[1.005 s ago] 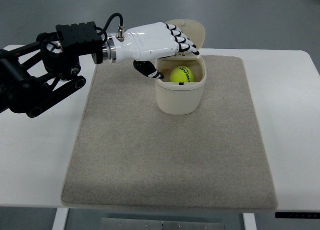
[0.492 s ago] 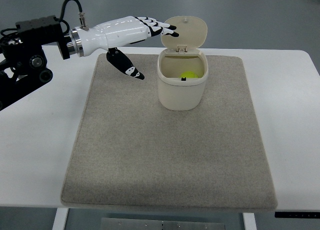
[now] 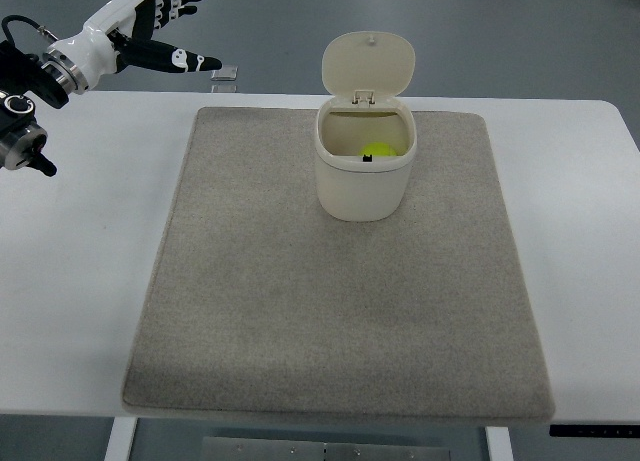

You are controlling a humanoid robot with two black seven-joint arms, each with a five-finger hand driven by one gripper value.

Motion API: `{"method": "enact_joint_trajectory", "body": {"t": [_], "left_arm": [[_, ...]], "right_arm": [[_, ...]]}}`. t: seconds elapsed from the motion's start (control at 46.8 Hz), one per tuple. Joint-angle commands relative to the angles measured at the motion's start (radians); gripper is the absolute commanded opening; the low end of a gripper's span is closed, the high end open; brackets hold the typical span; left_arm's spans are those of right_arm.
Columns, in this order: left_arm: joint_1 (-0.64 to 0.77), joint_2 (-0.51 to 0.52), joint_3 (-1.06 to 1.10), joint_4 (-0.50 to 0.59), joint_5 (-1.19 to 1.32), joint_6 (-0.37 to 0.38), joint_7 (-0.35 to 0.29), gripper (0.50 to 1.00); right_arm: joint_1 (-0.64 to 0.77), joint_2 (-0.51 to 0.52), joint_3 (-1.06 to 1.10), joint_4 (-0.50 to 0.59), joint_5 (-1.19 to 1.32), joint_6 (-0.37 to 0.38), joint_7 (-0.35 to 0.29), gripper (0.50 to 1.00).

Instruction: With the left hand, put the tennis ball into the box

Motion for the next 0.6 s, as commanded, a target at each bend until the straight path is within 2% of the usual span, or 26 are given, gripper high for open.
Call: {"method": "enact_joint_trajectory", "body": {"t": [0.0,0.086,0.15,0.214,0.428,0.578], "left_arm": [[0.002,-0.002,0.005,0.029,-0.137,-0.099,0.004,0.992],[0.002,-0.003,0.002,0.079,-0.232,-0.249,0.007,0.992],[0.002,-0.017,0.000,0.112,-0.291,-0.314,0.015,0.992],[0.003,-0.023,0.002,0.135,-0.349,-0.331,0.034,0.992],[0.022,-0.025,-0.001,0.169,-0.556,-0.387,0.185,0.992],[0.026,-0.043,-0.001,0.170,-0.593,-0.390,0.217,0.992]], "right_arm": [[0.000,0.000,-0.002,0.000,0.000,0.000,0.000,0.915],[0.000,0.000,-0.002,0.000,0.000,0.000,0.000,0.913],[0.000,0.000,0.000,0.000,0.000,0.000,0.000,0.915],[0.000,0.000,0.000,0.000,0.000,0.000,0.000,0.913],[0.000,0.000,0.000,0.000,0.000,0.000,0.000,0.915],[0.000,0.000,0.000,0.000,0.000,0.000,0.000,0.915]]}}
